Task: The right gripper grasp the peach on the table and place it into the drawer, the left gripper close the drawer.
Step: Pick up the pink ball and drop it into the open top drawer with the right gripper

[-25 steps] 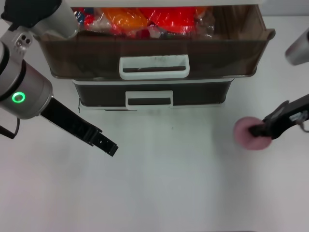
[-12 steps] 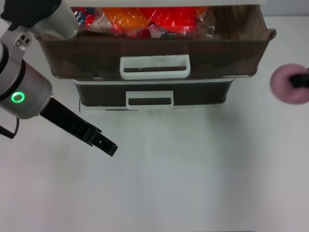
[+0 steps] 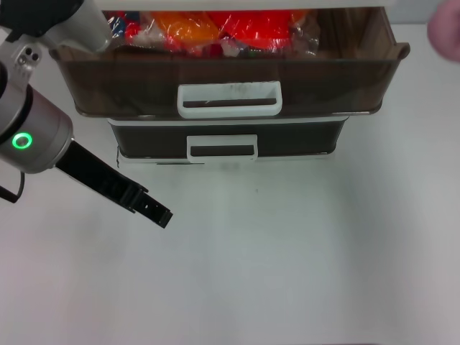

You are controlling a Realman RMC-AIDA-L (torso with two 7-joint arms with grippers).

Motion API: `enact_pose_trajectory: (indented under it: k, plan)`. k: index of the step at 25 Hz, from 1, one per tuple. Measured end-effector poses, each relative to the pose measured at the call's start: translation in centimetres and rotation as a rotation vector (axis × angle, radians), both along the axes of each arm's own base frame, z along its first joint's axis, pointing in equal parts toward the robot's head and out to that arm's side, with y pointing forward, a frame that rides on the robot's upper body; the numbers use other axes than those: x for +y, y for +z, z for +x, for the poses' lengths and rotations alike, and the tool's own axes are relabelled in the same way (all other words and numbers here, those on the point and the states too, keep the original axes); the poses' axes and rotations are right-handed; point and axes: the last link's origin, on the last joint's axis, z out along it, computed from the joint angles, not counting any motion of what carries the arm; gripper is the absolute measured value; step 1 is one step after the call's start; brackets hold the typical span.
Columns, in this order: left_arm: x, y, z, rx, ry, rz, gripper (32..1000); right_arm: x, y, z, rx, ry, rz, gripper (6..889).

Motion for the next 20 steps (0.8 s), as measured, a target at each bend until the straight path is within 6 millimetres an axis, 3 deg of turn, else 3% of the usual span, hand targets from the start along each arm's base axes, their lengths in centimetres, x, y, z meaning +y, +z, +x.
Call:
enact_pose_trajectory:
  k: [3,7,14,20]
  plan:
    - [0.0,0.1,0.0,-0.003,-0.001,0.002,814,0.0,0.8,-1.7,0.074,0.082,0.001,53]
    - [0.1,0.1,0.0,-0.006,-0.005,0.001,814,0.4,0.4,-4.2,0.142,0.18,-0.043,59]
    - [0.1,0.1,0.1,-0.008,-0.008,0.003,814,2.5,-3.1,-7.7,0.184,0.285,-0.196,69]
    - [0.2,0.1,0.3,-0.008,-0.011,0.002,814,2.9,-5.3,-8.7,0.189,0.327,-0.232,78]
